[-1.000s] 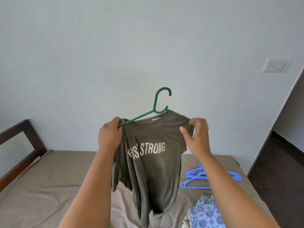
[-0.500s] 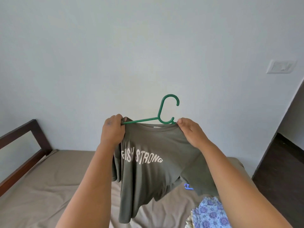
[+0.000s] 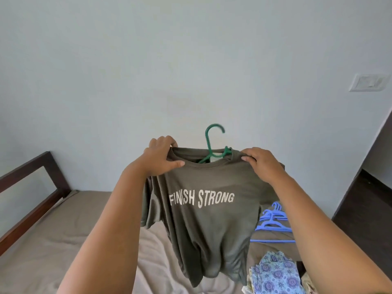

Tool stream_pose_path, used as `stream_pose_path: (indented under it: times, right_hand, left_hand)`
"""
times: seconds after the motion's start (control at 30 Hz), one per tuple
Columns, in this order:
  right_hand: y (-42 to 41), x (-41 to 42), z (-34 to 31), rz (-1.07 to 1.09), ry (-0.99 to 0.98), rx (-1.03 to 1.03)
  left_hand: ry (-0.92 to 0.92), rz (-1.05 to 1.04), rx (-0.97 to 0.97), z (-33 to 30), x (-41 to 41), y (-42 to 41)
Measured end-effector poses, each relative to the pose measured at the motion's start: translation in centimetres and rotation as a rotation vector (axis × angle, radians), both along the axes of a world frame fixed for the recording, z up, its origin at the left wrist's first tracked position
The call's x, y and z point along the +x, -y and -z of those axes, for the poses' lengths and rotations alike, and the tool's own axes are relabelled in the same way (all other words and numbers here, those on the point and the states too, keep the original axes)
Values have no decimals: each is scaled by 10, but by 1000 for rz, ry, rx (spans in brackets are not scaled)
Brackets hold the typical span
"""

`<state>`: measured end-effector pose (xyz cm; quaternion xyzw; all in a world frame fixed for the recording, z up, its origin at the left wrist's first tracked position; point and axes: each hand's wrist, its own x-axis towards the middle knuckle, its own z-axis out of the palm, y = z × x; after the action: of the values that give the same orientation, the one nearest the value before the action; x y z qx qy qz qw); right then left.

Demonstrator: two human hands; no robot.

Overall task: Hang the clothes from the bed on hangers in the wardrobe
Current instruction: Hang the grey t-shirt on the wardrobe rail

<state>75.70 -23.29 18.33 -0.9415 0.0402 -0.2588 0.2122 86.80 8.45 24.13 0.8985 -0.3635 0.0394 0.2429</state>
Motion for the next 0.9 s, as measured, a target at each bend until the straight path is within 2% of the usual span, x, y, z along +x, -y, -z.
stream_pose_path:
  times: [0.1,0.17,0.23,0.3,0.4,0.67,0.73,0.83,0.9]
  right_hand:
    - [-4,-2,-2,-6,87,138]
    - [-4,-2,-4,-14,97,126]
    - [-4,0,-6,-28,76,100]
    - [-5,1,-6,-24,64,85]
    - [-4,1,-8,-16,83,102]
    - [-6,-6,-17,3,171,276]
    - [-2,-8,-18,54,172,280]
    - [-2,-14,-18,130,152,274]
    - [-10,-18,-20,145,156,296]
  left_hand:
    - [-28,35,100,0,2,0]
    - [30,-32,19,7,8,1]
    - [170,-130,-82,14,16,-2]
    - [165,-158,-140,20,21,-6]
    - [3,-83,-181,27,18,-6]
    - [178,-8,-290,25,16,4]
    - [129,41,-306,17,13,3]
    - [-43,95,-287,6,12,-2]
    - [-79,67,-358,3,12,-1]
